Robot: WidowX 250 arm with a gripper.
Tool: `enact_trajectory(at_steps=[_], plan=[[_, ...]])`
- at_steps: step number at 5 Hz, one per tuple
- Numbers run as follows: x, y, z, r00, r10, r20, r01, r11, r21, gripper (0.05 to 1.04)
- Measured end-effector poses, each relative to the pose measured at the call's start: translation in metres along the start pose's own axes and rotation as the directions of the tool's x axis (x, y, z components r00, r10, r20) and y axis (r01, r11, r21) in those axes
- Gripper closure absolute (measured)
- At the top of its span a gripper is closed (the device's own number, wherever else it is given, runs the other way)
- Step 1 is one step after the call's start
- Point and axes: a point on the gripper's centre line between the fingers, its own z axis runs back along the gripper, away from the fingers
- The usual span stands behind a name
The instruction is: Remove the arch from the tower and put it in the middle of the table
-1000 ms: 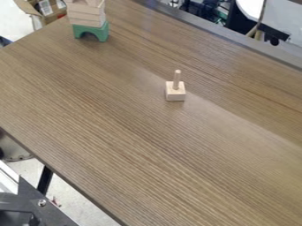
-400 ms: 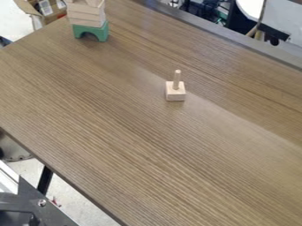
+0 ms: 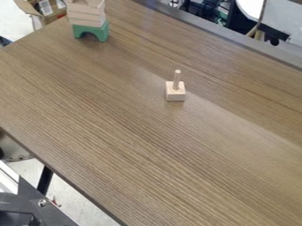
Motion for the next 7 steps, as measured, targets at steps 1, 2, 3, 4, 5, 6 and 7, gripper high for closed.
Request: enact_trajectory(at_steps=[1, 2, 3, 4, 5, 6, 7], plan=[[-0.003, -0.003, 0.002, 1.0, 0.003, -0.001, -0.003, 1.0, -0.012, 0.085], [-0.003, -0.01, 0.004, 1.0, 0.011, 0.003, -0.011, 1.0, -0.029, 0.085], [-0.003, -0.009, 0.001, 1.0, 0.014, 0.007, -0.014, 1.0, -0.022, 0.085], [-0.002, -0.01, 0.0, 1.0, 0.02, 0.012, -0.02, 1.0, -0.015, 0.085], [-0.004, -0.005, -0.012, 0.999, 0.034, 0.012, -0.034, 0.999, 0.033, 0.085], [-0.003, -0.005, -0.012, 0.999, 0.044, 0.021, -0.045, 0.998, 0.032, 0.122], [-0.002, -0.005, -0.012, 0.998, 0.053, 0.023, -0.054, 0.998, 0.03, 0.401]])
